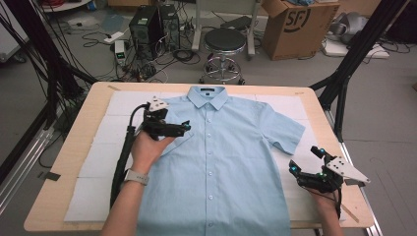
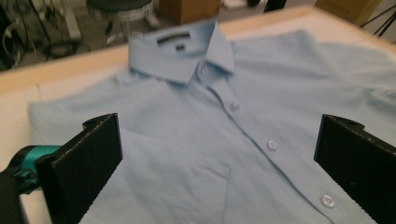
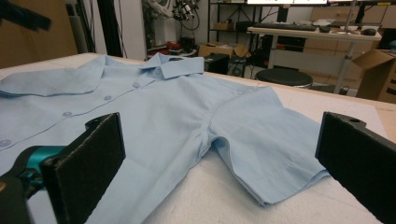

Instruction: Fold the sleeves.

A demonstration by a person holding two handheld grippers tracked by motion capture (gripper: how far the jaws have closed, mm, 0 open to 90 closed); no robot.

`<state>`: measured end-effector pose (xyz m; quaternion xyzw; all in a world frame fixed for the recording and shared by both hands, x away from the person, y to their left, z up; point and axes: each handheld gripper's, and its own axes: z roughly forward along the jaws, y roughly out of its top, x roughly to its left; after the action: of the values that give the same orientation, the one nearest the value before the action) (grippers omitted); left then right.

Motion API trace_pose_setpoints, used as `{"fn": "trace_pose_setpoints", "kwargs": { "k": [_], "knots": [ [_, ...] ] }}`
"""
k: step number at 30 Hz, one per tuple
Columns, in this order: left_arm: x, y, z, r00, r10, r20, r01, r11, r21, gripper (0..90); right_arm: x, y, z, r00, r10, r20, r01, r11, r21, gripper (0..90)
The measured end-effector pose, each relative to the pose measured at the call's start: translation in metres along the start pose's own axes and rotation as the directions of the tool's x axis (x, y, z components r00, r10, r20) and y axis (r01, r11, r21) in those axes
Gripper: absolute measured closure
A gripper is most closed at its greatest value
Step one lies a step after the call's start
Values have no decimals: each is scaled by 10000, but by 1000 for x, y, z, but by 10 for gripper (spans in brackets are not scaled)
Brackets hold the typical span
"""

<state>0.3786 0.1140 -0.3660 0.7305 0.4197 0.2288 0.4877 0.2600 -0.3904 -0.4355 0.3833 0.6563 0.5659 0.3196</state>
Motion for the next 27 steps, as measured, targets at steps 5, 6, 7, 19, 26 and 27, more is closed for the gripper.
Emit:
{"fn": "trace_pose_setpoints", "kwargs": {
  "k": [5, 6, 7, 19, 26, 27],
  "knots": [
    [3, -20, -42, 9980, 636, -9, -630, 9874, -1449, 16, 0, 0, 0, 10000, 4, 43, -4, 10000, -14, 2],
    [4, -26, -48, 9981, 613, 41, -600, 9873, -1469, 16, 0, 0, 0, 10000, 39, 32, -39, 10000, 15, 2],
    [4, -26, -48, 9981, 613, 41, -600, 9873, -1469, 16, 0, 0, 0, 10000, 39, 38, -39, 10000, 16, 2],
    [11, -100, -94, 9993, 345, -127, -367, 9547, -2952, 16, -2, 0, -1, 9998, 99, 171, -99, 10000, 3, 2],
    [14, -116, -119, 9965, 244, -801, -506, 9380, -3428, 16, -4, 0, -1, 9997, 56, 250, -57, 10000, 47, 2],
    [15, -117, -121, 9958, 161, -901, -463, 9380, -3435, 16, -5, -1, -2, 9996, 108, 260, -110, 9999, 92, 2]
  ]
}}
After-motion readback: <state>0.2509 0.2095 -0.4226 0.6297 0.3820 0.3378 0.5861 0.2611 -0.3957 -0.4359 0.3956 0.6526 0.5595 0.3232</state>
